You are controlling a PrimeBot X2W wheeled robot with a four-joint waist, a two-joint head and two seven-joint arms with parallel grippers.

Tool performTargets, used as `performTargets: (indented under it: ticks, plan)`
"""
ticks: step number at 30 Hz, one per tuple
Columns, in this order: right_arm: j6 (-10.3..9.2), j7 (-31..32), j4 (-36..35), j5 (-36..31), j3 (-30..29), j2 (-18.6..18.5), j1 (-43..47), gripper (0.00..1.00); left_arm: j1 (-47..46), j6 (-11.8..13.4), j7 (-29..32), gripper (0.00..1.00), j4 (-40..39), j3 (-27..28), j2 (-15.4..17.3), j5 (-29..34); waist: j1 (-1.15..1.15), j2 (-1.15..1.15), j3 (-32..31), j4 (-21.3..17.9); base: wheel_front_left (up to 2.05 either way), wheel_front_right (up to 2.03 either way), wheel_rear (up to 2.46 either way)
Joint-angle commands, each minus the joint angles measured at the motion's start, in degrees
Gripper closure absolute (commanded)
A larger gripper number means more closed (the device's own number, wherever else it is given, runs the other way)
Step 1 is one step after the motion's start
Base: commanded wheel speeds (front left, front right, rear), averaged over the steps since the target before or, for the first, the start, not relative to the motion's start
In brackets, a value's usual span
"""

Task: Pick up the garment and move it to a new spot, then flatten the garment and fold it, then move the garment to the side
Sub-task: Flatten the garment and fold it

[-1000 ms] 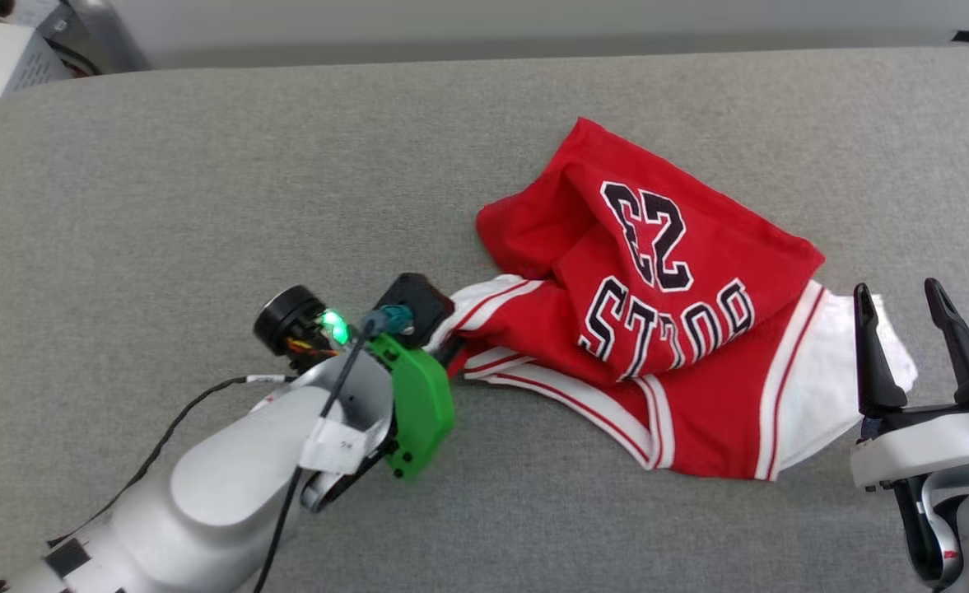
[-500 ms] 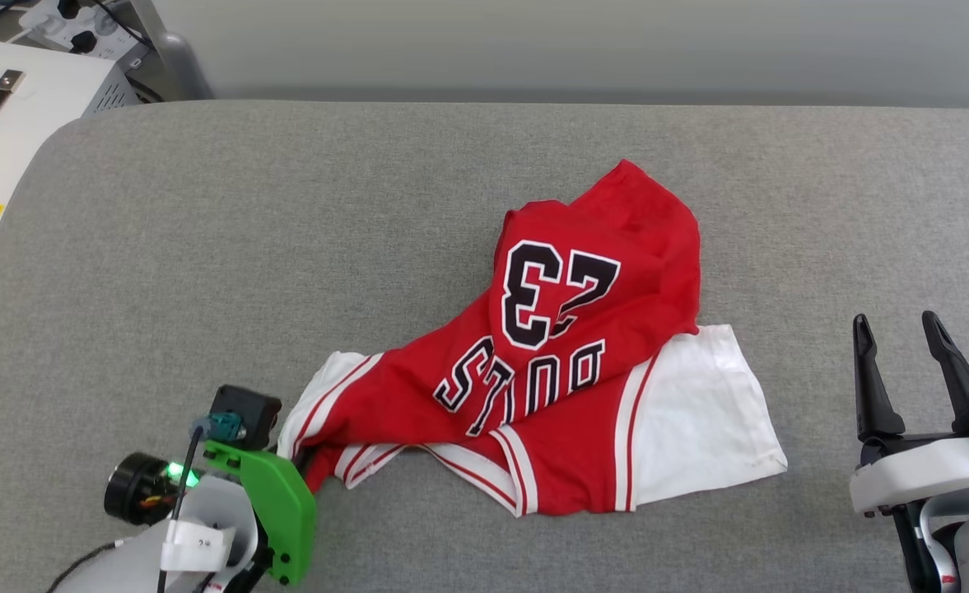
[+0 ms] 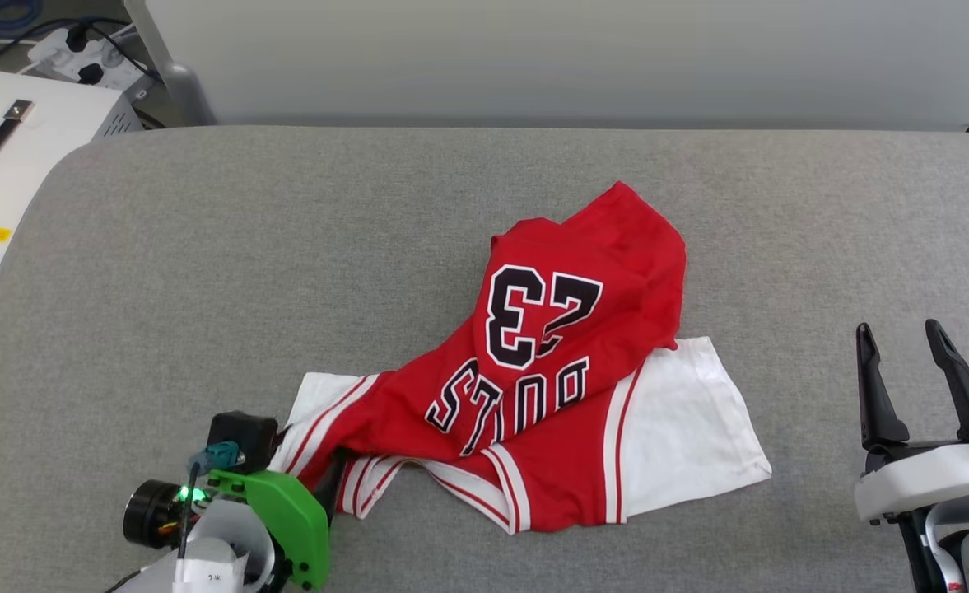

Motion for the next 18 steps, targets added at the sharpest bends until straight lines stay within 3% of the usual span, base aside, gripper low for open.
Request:
performTargets:
  ticks: [1,10,18]
  plan:
    - [-0.03,0.3,-0.9,-0.5,-0.1,-0.4,0.9,0.0,0.5,0.9,-2.5,0.0,-1.4,1.1,-0.5,1.0,0.0,0.0,-1.2,0.4,0.0,0.0,0.0]
    - [-0.03,4.0,-7.4,-1.2,0.6,-3.9,-0.8,0.0,2.8,9.3,-7.5,0.0,-14.8,7.7,1.2,9.0,0.0,0.0,-2.8,1.9,0.0,0.0,0.0]
    - [-0.03,14.3,-11.8,1.4,7.4,-12.0,-4.5,0.0,10.0,16.3,-7.6,0.0,-23.9,20.2,-0.8,21.2,0.0,0.0,-2.3,2.6,0.0,0.0,0.0]
